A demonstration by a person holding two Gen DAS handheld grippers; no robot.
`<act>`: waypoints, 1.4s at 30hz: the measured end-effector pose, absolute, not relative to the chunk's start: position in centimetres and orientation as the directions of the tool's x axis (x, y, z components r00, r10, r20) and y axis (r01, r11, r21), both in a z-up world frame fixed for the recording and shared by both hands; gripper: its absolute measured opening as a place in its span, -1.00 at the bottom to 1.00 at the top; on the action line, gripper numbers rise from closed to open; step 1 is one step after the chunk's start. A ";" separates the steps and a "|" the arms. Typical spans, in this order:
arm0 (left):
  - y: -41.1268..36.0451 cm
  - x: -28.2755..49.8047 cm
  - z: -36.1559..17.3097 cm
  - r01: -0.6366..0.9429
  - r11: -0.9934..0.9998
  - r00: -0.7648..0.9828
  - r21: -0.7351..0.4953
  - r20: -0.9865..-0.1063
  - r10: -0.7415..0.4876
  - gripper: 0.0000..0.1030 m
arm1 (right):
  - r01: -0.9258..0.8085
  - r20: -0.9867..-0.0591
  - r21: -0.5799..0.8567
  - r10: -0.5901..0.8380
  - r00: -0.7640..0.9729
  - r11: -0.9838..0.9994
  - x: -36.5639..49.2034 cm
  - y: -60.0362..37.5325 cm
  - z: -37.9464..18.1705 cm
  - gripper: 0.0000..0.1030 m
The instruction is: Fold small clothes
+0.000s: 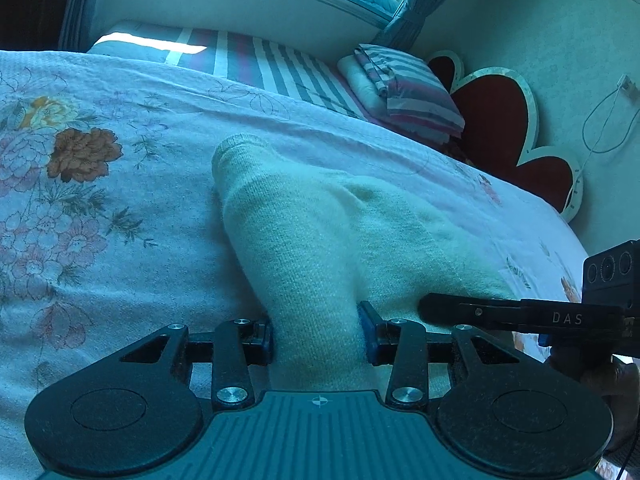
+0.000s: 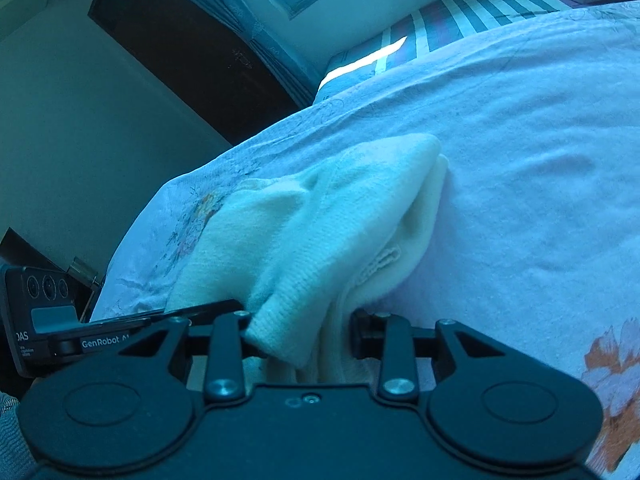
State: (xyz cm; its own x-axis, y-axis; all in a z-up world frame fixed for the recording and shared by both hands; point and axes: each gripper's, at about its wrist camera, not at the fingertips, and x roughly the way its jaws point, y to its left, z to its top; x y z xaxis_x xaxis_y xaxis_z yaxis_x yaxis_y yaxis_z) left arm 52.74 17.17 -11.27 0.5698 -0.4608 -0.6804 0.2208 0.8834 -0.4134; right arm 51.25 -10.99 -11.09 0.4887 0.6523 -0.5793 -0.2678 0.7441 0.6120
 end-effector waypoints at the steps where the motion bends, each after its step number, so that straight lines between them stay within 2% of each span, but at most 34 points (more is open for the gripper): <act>1: 17.3 52.8 -11.4 0.222 0.882 0.569 -0.416 -0.680 -0.463 -0.13 | -0.261 -0.582 0.614 0.651 0.487 0.745 51.5 -11.0 -11.3 -0.30; 2: 17.4 52.7 -11.4 0.216 0.884 0.570 -0.415 -0.681 -0.459 -0.06 | -0.247 -0.584 0.624 0.652 0.483 0.741 51.4 -11.0 -11.5 -0.24; 3: 17.5 52.7 -11.5 0.209 0.888 0.571 -0.411 -0.686 -0.452 0.17 | -0.229 -0.585 0.639 0.657 0.476 0.735 51.3 -11.2 -11.7 -0.22; 4: 17.7 52.6 -11.5 0.199 0.889 0.568 -0.413 -0.690 -0.448 0.26 | -0.211 -0.584 0.653 0.661 0.471 0.727 51.3 -11.3 -11.8 -0.15; 6: 18.4 51.7 -11.5 0.197 0.867 0.549 -0.458 -0.681 -0.485 0.26 | -0.171 -0.588 0.678 0.668 0.456 0.715 51.1 -11.8 -11.7 -0.08; 8: 19.7 50.1 -11.6 0.202 0.833 0.523 -0.516 -0.662 -0.537 0.26 | -0.097 -0.597 0.714 0.675 0.434 0.693 49.8 -13.0 -11.6 0.09; 10: 21.2 48.1 -12.8 0.167 0.750 0.484 -0.640 -0.609 -0.628 0.26 | -0.009 -0.589 0.770 0.717 0.374 0.637 48.3 -13.7 -12.2 0.09; 11: 21.6 47.5 -13.7 0.146 0.709 0.462 -0.690 -0.586 -0.666 0.25 | 0.054 -0.543 0.829 0.777 0.318 0.557 47.7 -13.8 -13.2 -0.07; 12: 21.7 47.1 -14.3 0.132 0.674 0.451 -0.727 -0.561 -0.694 0.17 | 0.103 -0.493 0.869 0.826 0.274 0.484 47.2 -13.6 -14.1 -0.22; 13: 21.8 46.7 -15.1 0.111 0.631 0.442 -0.768 -0.531 -0.723 0.11 | 0.128 -0.470 0.883 0.842 0.266 0.452 46.8 -13.5 -14.6 -0.52; 15: 21.6 46.2 -15.9 0.094 0.572 0.422 -0.815 -0.487 -0.764 0.07 | 0.177 -0.421 0.906 0.859 0.292 0.384 45.8 -13.7 -15.0 -0.65; 17: 22.1 45.5 -16.0 0.091 0.508 0.429 -0.857 -0.427 -0.796 0.00 | 0.183 -0.393 0.919 0.856 0.336 0.350 44.8 -14.6 -14.4 -0.69; 18: 22.5 45.2 -16.0 0.093 0.499 0.435 -0.862 -0.415 -0.799 -0.13 | 0.178 -0.402 0.915 0.848 0.346 0.361 44.3 -14.9 -14.0 -0.70; 19: 22.9 44.8 -15.9 0.097 0.523 0.444 -0.847 -0.433 -0.784 -0.16 | 0.164 -0.450 0.893 0.822 0.349 0.419 43.9 -15.2 -13.6 -0.70; 21: 23.0 43.8 -15.7 0.121 0.640 0.454 -0.759 -0.531 -0.715 -0.16 | 0.141 -0.557 0.827 0.760 0.335 0.544 43.4 -15.1 -13.2 -0.70; 22: 22.9 43.3 -15.8 0.149 0.692 0.457 -0.706 -0.571 -0.682 -0.34 | 0.118 -0.606 0.787 0.723 0.331 0.606 43.0 -14.9 -13.1 -0.70; 28: 22.5 41.3 -14.4 0.218 0.776 0.494 -0.592 -0.618 -0.611 -0.34 | 0.038 -0.655 0.721 0.662 0.364 0.692 40.9 -15.5 -12.0 -0.69; 32: 22.4 40.4 -14.2 0.213 0.799 0.540 -0.563 -0.613 -0.576 -0.31 | -0.025 -0.684 0.665 0.623 0.381 0.746 39.9 -14.7 -11.3 -0.65; 33: 22.5 40.1 -14.1 0.207 0.807 0.551 -0.554 -0.615 -0.564 -0.25 | -0.033 -0.686 0.658 0.617 0.385 0.752 39.7 -14.6 -11.3 -0.64; 35: 22.7 39.0 -13.6 0.208 0.835 0.583 -0.509 -0.622 -0.523 0.01 | -0.044 -0.695 0.638 0.600 0.397 0.769 39.0 -14.5 -11.1 -0.59; 36: 22.5 38.7 -13.5 0.209 0.849 0.595 -0.486 -0.626 -0.505 0.20 | -0.057 -0.700 0.626 0.592 0.400 0.778 38.8 -14.3 -11.0 -0.59; 37: 22.4 38.3 -13.4 0.210 0.862 0.607 -0.461 -0.630 -0.484 0.26 | -0.067 -0.700 0.618 0.587 0.406 0.783 38.5 -14.3 -11.0 -0.59; 42: 22.3 36.9 -12.9 0.185 0.888 0.644 -0.422 -0.630 -0.434 0.27 | -0.082 -0.701 0.593 0.563 0.438 0.801 37.6 -13.5 -10.2 -0.49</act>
